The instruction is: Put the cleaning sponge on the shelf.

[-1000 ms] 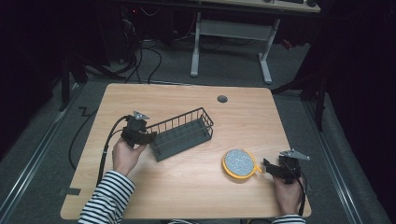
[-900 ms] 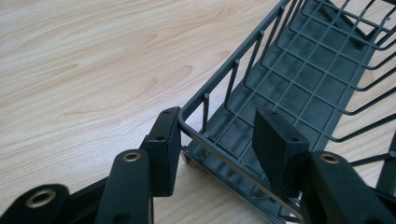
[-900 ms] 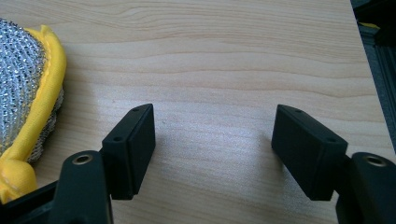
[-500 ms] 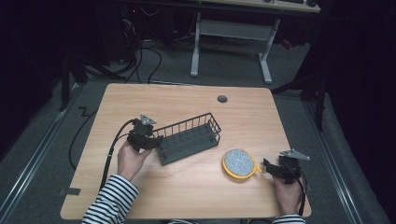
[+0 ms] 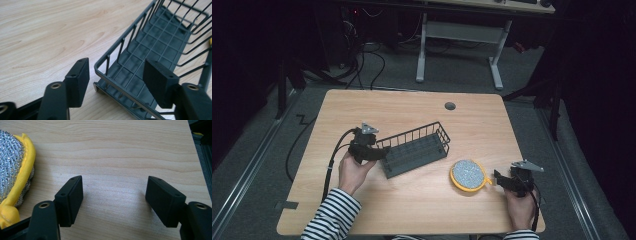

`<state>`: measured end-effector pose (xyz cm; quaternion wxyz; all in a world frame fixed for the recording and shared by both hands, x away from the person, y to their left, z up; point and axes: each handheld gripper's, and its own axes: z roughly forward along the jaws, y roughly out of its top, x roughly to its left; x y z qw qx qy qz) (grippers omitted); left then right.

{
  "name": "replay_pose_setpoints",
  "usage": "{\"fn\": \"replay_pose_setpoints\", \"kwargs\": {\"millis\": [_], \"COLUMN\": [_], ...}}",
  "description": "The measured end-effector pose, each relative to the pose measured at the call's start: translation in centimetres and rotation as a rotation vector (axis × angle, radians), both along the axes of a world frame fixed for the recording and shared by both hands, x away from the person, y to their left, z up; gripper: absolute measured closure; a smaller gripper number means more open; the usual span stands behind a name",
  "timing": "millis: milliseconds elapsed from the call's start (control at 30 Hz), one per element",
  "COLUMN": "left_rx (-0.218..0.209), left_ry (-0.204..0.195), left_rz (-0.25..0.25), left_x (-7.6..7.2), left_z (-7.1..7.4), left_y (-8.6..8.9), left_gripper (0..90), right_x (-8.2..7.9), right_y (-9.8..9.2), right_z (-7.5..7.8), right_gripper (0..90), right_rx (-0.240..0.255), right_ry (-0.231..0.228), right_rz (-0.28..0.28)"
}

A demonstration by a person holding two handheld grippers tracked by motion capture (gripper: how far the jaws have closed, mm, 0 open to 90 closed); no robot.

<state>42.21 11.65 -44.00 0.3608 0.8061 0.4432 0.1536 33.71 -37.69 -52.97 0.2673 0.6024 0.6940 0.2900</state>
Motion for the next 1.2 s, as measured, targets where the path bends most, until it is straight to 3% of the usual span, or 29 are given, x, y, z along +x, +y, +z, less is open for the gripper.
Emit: {"fn": "replay_pose_setpoints", "kwargs": {"millis": [600, 833, 967, 1200], "left_rx": [-0.041, -0.072, -0.074, -0.097], "left_ry": [-0.06, -0.058, -0.054, -0.023], "left_rz": [0.058, 0.105, 0.114, 0.134], "left_x": [-2.0, -3.1, -3.5, -4.4], "left_z": [1.1, 0.2, -0.5, -2.4], "left_y": [4.2, 6.6, 7.2, 8.8], "left_gripper": [35.4, 35.4, 35.3, 34.2], "right_x": [0.0, 0.0, 0.0, 0.0], "right_y": [0.0, 0.0, 0.0, 0.0], "right_z": [0.0, 0.0, 0.0, 0.0], "right_gripper": [30.6, 30.6, 30.6, 30.6], "right_rx": [-0.001, 0.002, 0.002, 0.0], "right_ry": [0.001, 0.001, 0.001, 0.0], "right_rz": [-0.001, -0.001, -0.002, 0.001]}}
